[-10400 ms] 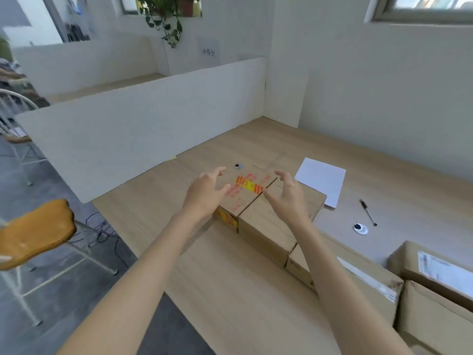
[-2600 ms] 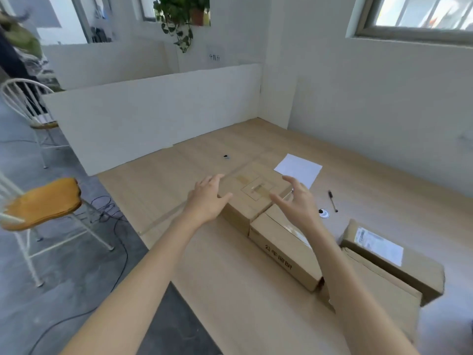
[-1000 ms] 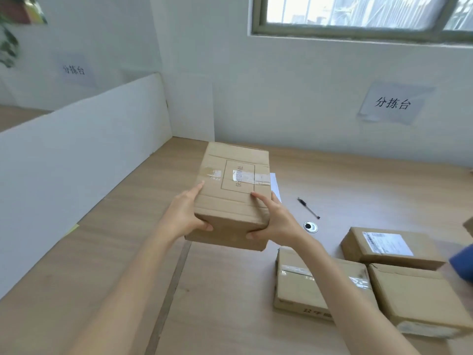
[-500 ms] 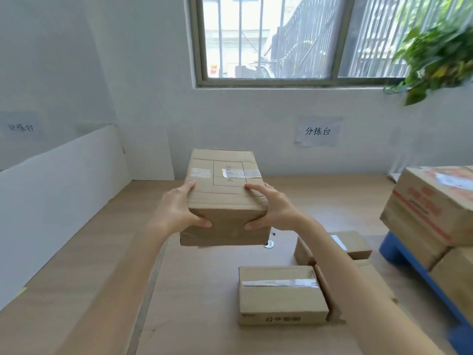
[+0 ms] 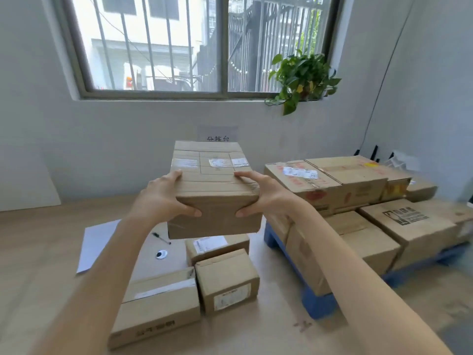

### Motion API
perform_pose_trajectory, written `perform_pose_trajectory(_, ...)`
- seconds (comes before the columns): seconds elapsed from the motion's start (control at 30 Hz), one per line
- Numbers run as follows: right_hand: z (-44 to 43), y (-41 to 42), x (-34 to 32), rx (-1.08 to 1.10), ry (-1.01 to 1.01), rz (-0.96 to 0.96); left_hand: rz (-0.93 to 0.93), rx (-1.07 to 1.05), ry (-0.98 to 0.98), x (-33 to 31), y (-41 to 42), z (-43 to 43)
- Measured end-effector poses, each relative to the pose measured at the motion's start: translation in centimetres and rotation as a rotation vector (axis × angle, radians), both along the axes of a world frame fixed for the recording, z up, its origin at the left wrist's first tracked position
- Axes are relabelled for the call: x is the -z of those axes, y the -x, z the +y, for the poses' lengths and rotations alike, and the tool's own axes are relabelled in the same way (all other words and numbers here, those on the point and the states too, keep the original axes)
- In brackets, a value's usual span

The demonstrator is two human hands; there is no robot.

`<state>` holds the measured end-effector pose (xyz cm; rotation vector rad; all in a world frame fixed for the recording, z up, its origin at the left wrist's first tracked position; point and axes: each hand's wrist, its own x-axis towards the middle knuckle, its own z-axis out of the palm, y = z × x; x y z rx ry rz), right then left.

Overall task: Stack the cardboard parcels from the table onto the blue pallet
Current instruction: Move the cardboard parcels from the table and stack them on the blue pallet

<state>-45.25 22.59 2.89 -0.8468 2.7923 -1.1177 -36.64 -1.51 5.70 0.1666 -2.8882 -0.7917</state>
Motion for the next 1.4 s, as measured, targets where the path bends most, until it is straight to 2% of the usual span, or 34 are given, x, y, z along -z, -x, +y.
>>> perform_pose_trajectory(0.2,16.8,0.2,-2.1,0.097,-0.016,0.029,0.032,0.106,-0.061,-1.1,2.4,15.7)
perform_pose_trajectory(0.47,33.5,1.4,-2.7,0.2,0.022,0.021,0.035,0.25,-0.023,-2.1,7.3,31.7)
perform_pose_trajectory(0.7,44.0,6.5,-1.8,0.303,-0.004,0.051,0.051,0.329,-0.025,-1.1,13.9,42.1)
perform_pose_trajectory(0.9,52.4,13.4,-2.1,0.33,0.006,-0.01,0.073,0.361,-0.023,-0.8,21.5,50.6)
perform_pose_trajectory(1.13,61.2,20.6,-2.0,0.351,0.096,-0.046,0.055,0.386,-0.012,-1.7,28.5,59.4)
perform_pose_trajectory(1.4,71.0,28.6,-1.3,0.316,0.062,-0.083,0.022,0.363,-0.055,-0.2,35.8,69.5)
